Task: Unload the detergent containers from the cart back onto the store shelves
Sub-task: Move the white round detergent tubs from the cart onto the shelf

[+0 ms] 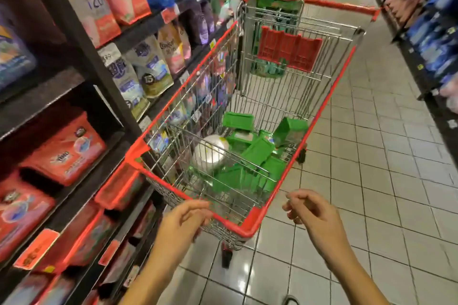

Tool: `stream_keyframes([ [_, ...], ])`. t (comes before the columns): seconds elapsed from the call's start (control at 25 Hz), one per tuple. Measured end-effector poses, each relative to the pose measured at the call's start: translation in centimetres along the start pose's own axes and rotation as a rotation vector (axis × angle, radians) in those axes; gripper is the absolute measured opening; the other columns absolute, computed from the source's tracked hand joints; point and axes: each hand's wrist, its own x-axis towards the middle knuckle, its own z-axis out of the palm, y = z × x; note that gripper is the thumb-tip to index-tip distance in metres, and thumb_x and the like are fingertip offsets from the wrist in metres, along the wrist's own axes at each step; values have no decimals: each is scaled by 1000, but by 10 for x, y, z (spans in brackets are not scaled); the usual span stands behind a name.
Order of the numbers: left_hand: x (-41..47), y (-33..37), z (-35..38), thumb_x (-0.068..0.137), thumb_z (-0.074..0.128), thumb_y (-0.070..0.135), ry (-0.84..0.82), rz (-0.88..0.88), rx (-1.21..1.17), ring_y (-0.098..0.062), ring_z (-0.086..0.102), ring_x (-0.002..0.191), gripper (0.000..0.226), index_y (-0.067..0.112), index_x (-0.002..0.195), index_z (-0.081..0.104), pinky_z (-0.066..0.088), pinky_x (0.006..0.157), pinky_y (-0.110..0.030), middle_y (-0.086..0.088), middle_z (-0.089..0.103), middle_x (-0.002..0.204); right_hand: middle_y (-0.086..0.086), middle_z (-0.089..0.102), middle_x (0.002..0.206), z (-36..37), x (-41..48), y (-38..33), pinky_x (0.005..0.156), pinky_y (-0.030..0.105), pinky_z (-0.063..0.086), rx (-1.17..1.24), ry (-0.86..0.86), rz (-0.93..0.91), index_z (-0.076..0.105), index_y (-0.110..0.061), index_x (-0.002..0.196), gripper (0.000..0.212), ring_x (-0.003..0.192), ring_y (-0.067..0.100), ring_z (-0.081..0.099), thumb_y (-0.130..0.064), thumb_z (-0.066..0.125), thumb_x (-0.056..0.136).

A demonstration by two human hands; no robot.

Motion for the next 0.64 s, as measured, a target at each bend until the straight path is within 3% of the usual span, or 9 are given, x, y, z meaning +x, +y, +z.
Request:
stream_keyframes([
  [0.2, 9, 12, 89, 90, 57, -1, 71, 35, 10, -2, 68, 73, 23, 18, 90, 71, 52, 69, -18, 3, 76, 82, 6, 69, 70, -75, 21, 7, 59, 13, 48, -79, -99, 89, 68, -12, 85, 18, 62, 5, 62, 3, 59, 89],
  [0.4, 17, 22, 165, 90, 56, -4, 185, -35, -141, 3, 65, 57, 19, 10, 89, 70, 47, 53, -6, 6, 73, 67, 7, 70, 75, -123, 72, -3, 67, 18, 52, -169, -223, 93, 68, -13, 90, 16, 67, 8, 63, 0, 57, 91],
  [0.64, 63, 38, 170, 91, 56, -4, 347, -49, -184, -10, 64, 70, 21, 12, 89, 70, 48, 71, -26, 1, 73, 74, 2, 70, 74, -115, 158, -27, 66, 22, 51, -169, -391, -3, 68, -12, 94, 14, 67, 9, 61, -3, 58, 92],
])
